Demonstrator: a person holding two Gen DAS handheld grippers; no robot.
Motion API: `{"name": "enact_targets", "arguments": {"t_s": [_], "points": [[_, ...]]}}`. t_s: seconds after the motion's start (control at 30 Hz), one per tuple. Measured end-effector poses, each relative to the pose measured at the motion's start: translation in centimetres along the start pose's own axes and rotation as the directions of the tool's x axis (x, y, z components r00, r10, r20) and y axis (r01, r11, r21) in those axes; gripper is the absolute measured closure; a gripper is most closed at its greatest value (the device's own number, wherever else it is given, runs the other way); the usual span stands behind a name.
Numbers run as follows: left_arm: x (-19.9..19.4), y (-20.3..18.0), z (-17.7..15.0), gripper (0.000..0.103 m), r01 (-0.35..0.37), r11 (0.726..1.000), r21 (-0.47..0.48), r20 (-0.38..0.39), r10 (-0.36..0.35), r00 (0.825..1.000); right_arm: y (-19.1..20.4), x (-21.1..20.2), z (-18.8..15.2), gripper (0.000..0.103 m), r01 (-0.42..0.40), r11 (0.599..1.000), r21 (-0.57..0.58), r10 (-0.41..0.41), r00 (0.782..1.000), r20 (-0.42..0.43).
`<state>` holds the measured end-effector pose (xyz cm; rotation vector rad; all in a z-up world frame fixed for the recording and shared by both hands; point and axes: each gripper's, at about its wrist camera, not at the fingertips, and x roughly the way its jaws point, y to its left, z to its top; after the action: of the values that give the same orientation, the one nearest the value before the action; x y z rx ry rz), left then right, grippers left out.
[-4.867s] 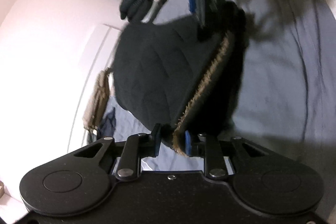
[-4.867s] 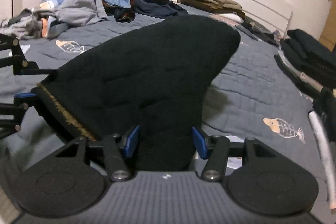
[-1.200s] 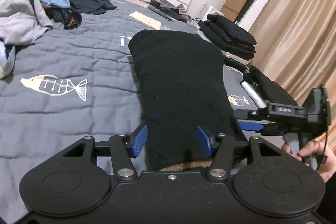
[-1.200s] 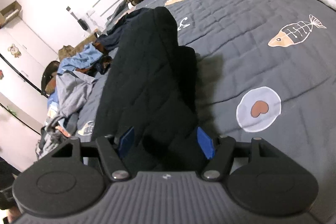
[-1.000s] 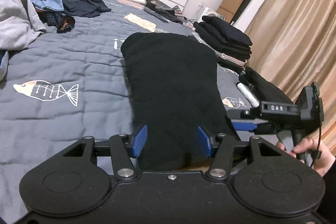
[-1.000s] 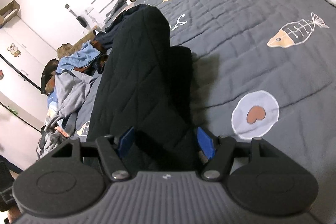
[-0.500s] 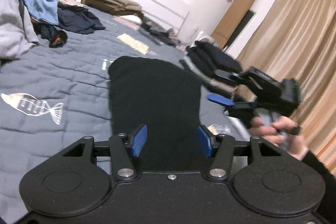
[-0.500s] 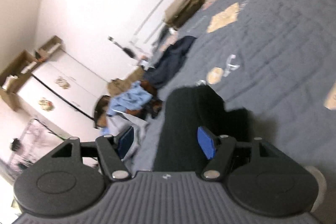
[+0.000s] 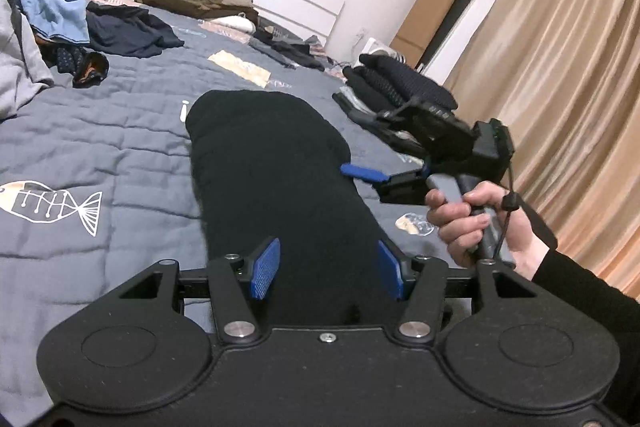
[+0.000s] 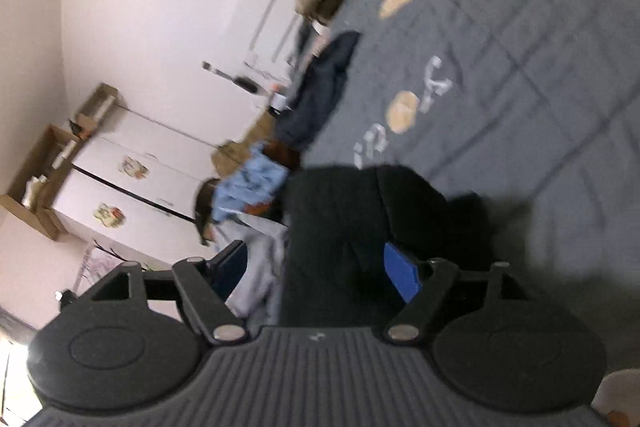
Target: Fold clothes
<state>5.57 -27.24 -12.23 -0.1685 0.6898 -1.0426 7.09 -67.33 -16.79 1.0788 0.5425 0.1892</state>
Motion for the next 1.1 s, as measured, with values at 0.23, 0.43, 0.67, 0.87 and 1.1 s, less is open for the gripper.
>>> {"name": "enact_targets", "arguments": {"t_s": [0.23, 0.43, 0.67, 0.87, 1.1], "points": [[0.6, 0.6, -0.2, 0.050, -0.035, 0.999, -0.005, -0.018, 0.035, 0.999, -1.8, 1.0, -0.9, 0.028, 0.037, 0.999, -0.019, -0.037, 0.999, -0.015], [1.1, 1.2, 0.6, 0.050, 0.135, 0.988, -0.079, 0.023, -0.133, 0.991, -0.4, -0.1, 0.1, 0.028, -0.008, 1.000, 0.007, 0.008, 1.000, -0.030], [4.5, 2.5, 0.6, 0.050, 0.322, 0.918, -0.229, -0.029, -0.338, 0.941, 3.7, -2.2, 1.4, 0.027, -0.114, 0.992, -0.051, 0.110, 0.991, -0.069], [6.7, 3.6, -1.3, 0.049, 0.252, 0.926, -0.282, -0.131, -0.297, 0.946, 6.2, -0.2, 2.3, 0.025, -0.160, 0.980, -0.117, 0.142, 0.979, -0.144], [6.9, 4.1, -1.6, 0.049, 0.238, 0.927, -0.289, -0.169, -0.294, 0.941, 1.3, 5.1, 3.9, 0.025, -0.016, 1.000, -0.004, 0.015, 0.982, -0.189]]}}
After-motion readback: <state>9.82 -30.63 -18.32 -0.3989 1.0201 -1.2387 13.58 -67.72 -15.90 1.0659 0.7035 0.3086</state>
